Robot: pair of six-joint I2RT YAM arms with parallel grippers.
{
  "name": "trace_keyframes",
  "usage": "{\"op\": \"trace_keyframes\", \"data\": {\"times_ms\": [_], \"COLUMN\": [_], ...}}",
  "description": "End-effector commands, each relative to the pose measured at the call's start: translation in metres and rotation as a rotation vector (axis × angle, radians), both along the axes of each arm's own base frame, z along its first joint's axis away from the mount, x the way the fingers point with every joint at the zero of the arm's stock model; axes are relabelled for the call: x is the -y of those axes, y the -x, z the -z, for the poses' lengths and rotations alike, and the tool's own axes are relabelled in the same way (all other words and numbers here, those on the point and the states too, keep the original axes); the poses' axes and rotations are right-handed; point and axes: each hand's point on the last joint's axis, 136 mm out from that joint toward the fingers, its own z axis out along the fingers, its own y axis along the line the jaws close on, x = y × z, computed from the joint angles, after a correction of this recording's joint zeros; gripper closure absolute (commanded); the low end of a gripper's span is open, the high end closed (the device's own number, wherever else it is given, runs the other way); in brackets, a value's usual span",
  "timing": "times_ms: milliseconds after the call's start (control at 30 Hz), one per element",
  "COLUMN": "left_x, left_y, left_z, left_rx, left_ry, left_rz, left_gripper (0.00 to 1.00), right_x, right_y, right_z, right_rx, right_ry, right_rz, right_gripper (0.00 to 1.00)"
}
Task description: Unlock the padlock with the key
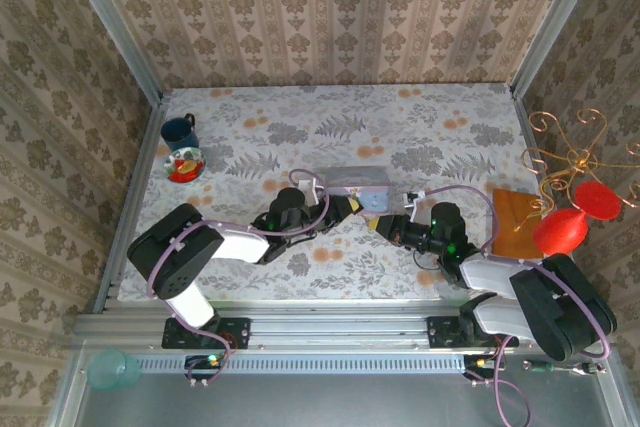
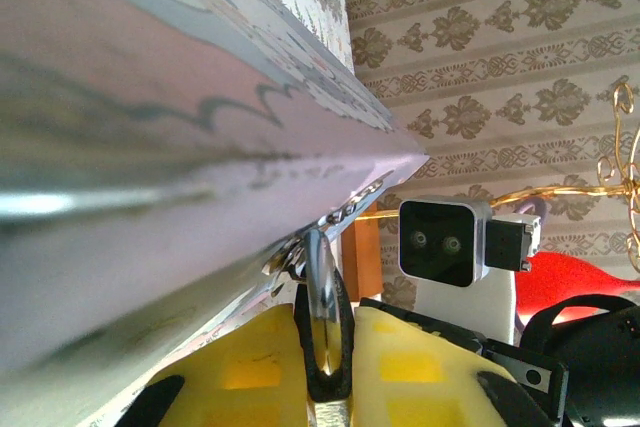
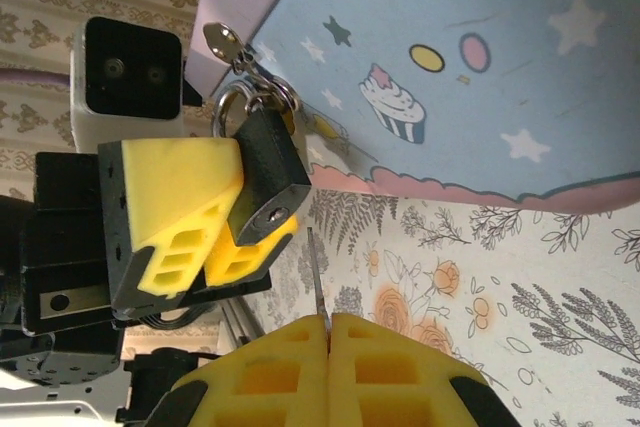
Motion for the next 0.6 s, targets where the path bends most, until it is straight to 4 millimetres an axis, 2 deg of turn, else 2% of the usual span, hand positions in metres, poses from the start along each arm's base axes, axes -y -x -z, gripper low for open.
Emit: {"op": "trace_keyframes", "data": {"times_ms": [0, 333, 567], "left_x": [0.004, 0.015, 0.014], "left_y": [-0.002, 0.005, 0.006], "left_z": [-0.017, -0.018, -0.017], "left_rx": [0.036, 0.003, 0.001], "left_ry": [0.079, 0.133, 0.133], "left_rz": [-0.013, 0.008, 0.005], "left_gripper": [0.9, 0.92, 0.92], "right_x": [0.0, 0.004, 0.008], "right_y": [-0.002, -0.002, -0.004], "right_z": [-0.015, -0.023, -0.019], "right_rx": [0.028, 0.038, 0.027], "right_ry": [-0.055, -0.073, -0.06], "right_rz": [0.014, 0.042, 0.061], "right_gripper": [1.0, 1.0, 1.0]}}
